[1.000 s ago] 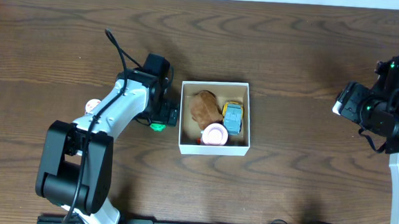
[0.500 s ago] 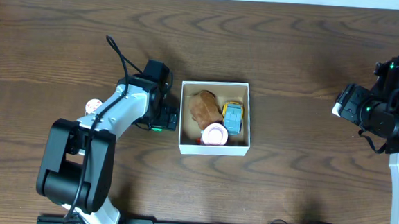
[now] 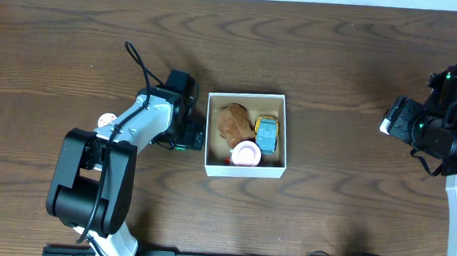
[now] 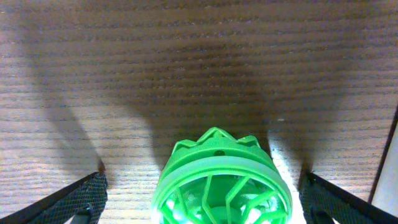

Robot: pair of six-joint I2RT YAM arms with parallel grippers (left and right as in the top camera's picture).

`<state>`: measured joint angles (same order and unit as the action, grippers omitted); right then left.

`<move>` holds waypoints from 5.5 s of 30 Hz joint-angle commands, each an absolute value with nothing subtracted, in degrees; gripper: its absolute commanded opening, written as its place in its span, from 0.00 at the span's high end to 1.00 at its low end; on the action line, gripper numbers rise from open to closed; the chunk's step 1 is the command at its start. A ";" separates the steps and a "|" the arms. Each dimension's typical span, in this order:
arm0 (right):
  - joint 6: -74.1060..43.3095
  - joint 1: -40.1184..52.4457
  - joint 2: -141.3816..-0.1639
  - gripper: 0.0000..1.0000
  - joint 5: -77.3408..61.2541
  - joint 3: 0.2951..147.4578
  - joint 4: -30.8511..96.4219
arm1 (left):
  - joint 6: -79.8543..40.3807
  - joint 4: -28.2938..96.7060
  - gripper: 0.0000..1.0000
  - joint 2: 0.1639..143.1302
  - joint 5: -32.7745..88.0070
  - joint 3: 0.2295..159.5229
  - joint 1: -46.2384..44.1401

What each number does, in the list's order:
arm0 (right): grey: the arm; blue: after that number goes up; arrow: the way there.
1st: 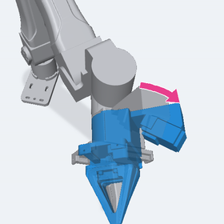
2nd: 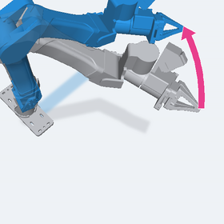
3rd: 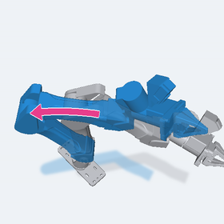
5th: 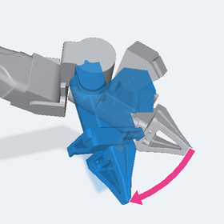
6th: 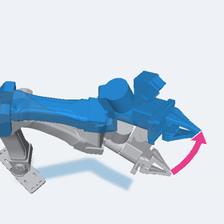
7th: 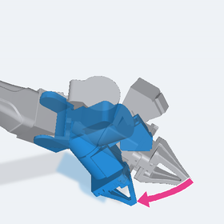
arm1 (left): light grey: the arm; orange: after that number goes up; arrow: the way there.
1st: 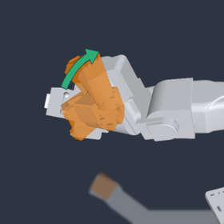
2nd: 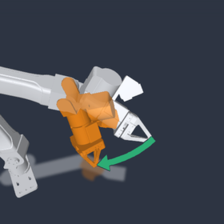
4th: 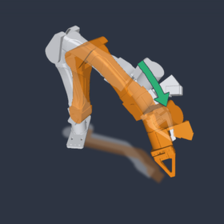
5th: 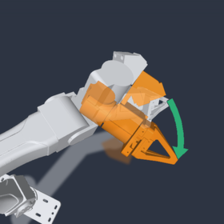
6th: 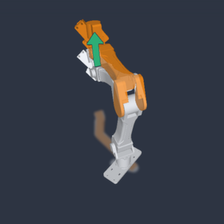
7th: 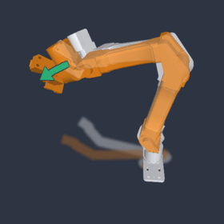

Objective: Pack container
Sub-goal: 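Carry green toy with left gripper into box and release, then move left gripper to pig-face rattle drum, then lower left gripper and grasp rattle drum handle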

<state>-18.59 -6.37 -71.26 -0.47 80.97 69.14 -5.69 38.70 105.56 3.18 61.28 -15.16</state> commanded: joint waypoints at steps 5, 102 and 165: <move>-17.50 -6.74 -71.59 0.29 -0.69 81.19 69.23 | -5.17 38.92 0.09 108.22 1.50 60.49 -15.20; -15.99 -6.74 -71.59 0.26 -0.69 81.19 69.21 | -7.53 62.78 0.02 65.45 -7.57 78.30 4.89; -15.55 -6.74 -71.59 0.21 -0.69 81.19 69.28 | 1.83 57.56 0.53 117.36 6.09 76.82 17.45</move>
<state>-16.23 -6.37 -71.53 -0.47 80.95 69.21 1.52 57.36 117.01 5.87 77.28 17.15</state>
